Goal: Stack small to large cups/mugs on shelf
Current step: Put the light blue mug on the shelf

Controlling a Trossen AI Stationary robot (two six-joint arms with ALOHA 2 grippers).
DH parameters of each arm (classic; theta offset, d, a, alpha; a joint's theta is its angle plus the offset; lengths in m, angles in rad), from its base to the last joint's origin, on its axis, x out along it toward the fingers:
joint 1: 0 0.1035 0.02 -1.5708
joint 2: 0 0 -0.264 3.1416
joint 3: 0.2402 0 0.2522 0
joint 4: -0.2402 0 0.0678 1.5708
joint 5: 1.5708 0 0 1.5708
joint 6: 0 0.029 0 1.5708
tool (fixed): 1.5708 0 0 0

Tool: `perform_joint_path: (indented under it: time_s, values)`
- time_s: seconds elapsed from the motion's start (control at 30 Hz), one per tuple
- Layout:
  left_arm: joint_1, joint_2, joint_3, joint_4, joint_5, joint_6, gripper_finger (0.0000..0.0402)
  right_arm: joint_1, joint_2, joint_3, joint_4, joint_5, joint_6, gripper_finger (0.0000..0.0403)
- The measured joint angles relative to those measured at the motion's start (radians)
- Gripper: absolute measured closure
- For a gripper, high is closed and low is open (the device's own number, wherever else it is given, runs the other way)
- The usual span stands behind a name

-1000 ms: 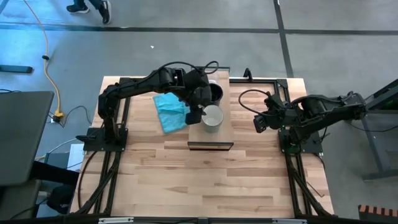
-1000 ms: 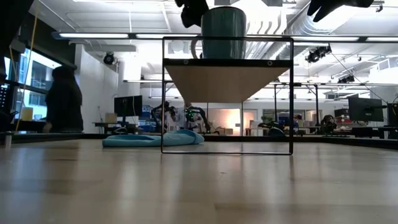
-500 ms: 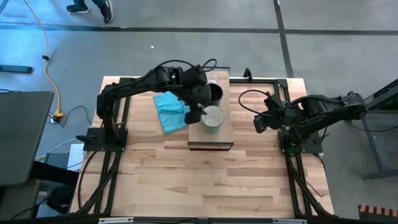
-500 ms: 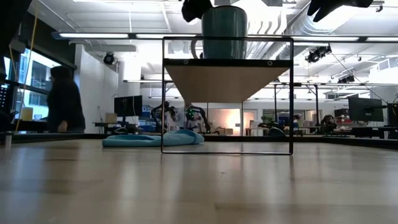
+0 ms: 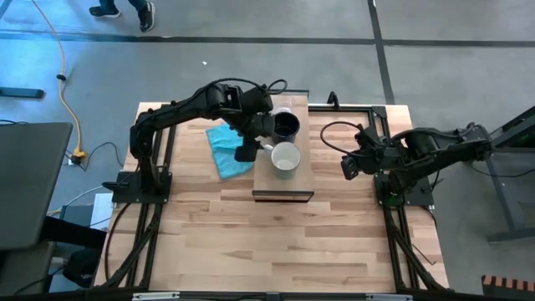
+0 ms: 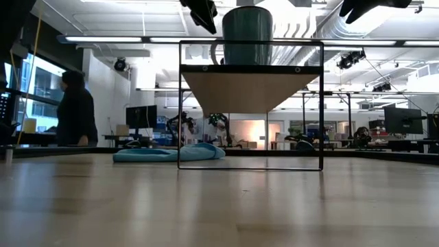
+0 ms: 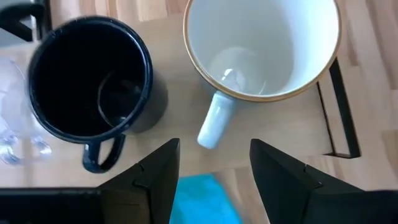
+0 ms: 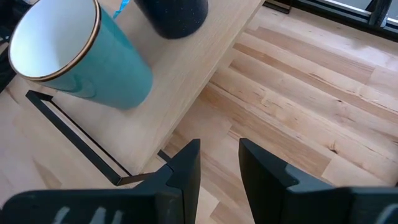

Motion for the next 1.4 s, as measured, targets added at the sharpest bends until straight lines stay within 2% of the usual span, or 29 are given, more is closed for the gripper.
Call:
perform_joint_path:
  time_s: [0.3, 1.23, 1.4]
  values:
    - [0.000, 0.013, 0.000, 0.032, 0.027, 0.074, 0.0218, 0.000, 0.000, 0.000, 0.000, 0.000, 0.004, 0.0302]
    - [-0.007, 0.082, -0.002, 0.035, 0.052, 0.106, 0.0218, -0.001, 0.000, 0.000, 0.000, 0.013, -0.001, 0.0302]
    - [-0.007, 0.089, -0.001, 0.029, 0.053, 0.095, 0.0237, -0.001, 0.000, 0.000, -0.001, 0.014, -0.002, 0.0302]
